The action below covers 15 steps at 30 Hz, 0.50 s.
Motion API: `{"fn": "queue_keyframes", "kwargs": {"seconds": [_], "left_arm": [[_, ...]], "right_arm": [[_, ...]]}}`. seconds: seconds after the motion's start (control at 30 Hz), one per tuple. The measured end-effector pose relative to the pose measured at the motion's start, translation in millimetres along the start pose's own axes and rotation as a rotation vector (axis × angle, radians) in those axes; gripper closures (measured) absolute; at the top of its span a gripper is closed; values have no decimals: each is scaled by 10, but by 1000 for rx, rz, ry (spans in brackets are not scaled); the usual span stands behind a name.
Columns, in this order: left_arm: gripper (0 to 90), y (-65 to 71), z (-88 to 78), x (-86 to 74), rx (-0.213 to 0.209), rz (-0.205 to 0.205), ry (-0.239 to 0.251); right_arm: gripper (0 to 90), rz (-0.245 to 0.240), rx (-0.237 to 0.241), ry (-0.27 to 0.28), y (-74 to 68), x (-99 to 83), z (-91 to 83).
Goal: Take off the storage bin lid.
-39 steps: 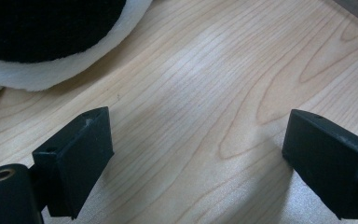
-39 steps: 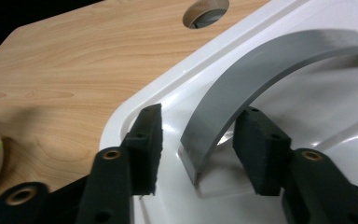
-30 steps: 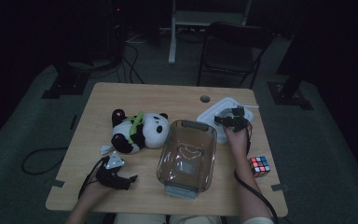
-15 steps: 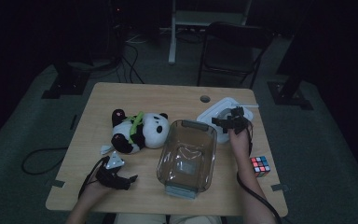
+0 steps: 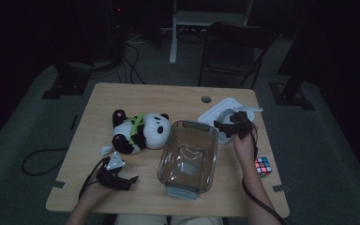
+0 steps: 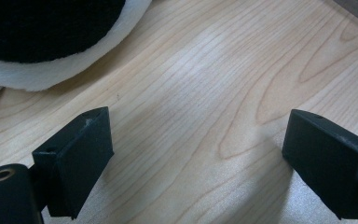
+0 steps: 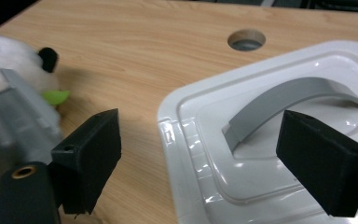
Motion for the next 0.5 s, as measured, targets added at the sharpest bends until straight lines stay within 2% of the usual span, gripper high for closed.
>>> {"fn": "queue_keyframes", "kwargs": {"seconds": [0.07, 0.23, 0.5], "left_arm": [[93, 0, 0, 0, -1, 1, 0], [93, 1, 0, 0, -1, 1, 0], [93, 2, 0, 0, -1, 2, 1]], "right_arm": [[137, -14, -17, 9, -13, -6, -43], [136, -49, -14, 12, -80, -59, -144], [136, -63, -26, -2, -96, -219, -241]]}}
Point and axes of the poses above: each handheld gripper's, and its own axes: z roughly forward along the jaws, x roughly out of its top, y roughly to its right, the point moved 7 cm from there along z, roughly forward along the jaws, and after that the axes turned 3 degrees about z, right-handed, at the moved point
